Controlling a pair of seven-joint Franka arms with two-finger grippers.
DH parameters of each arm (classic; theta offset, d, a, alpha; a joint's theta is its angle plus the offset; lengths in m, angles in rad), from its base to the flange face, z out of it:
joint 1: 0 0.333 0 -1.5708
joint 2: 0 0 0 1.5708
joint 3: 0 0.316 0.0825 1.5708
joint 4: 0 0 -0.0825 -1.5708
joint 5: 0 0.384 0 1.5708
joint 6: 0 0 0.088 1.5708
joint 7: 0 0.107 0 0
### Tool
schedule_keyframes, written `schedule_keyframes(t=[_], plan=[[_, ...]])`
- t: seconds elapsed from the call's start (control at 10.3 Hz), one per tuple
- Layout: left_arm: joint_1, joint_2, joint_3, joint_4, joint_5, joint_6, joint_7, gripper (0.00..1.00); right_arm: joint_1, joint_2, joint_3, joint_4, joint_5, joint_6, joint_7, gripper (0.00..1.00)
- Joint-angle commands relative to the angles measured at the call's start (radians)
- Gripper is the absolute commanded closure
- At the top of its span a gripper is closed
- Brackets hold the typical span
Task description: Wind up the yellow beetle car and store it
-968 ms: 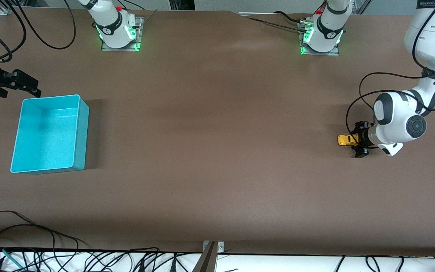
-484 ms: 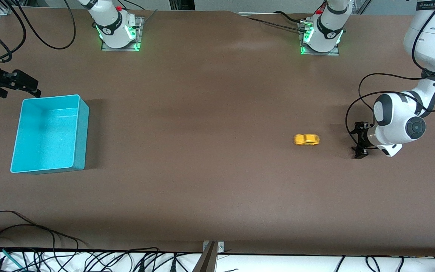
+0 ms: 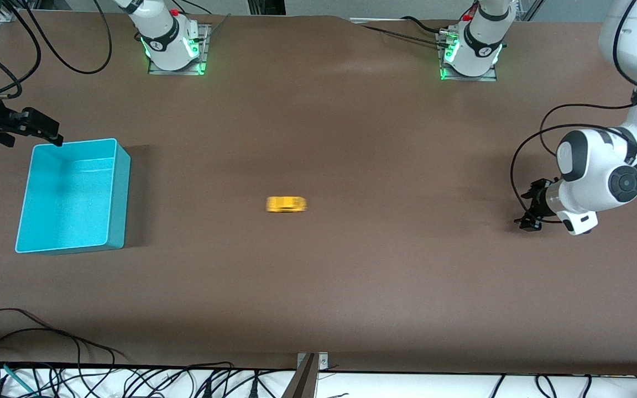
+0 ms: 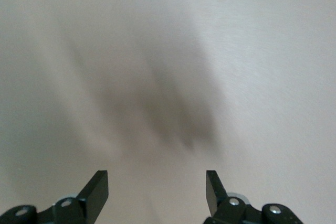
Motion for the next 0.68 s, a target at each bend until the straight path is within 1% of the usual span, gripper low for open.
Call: schedule_keyframes(t=[0.0,0.29,0.48,0.58], plan=[[0.005,-0.112,-0.003,-0.016,0.021,-0.047,0.229,0.0,-0.004,0.005,-0.001,0.023,0.011,-0.017,0.001,0.0],[0.004,-0.19,-0.003,-0.011,0.008,-0.085,0.429,0.0,0.002,0.008,0.004,0.023,0.001,-0.014,-0.01,0.0],[0.002,-0.206,-0.038,0.021,0.01,-0.13,0.544,0.0,0.003,0.037,0.005,0.023,0.004,-0.017,-0.018,0.0],[0.002,-0.213,-0.04,0.038,0.01,-0.148,0.586,0.0,0.002,0.037,0.004,0.021,0.011,-0.02,-0.015,0.0]])
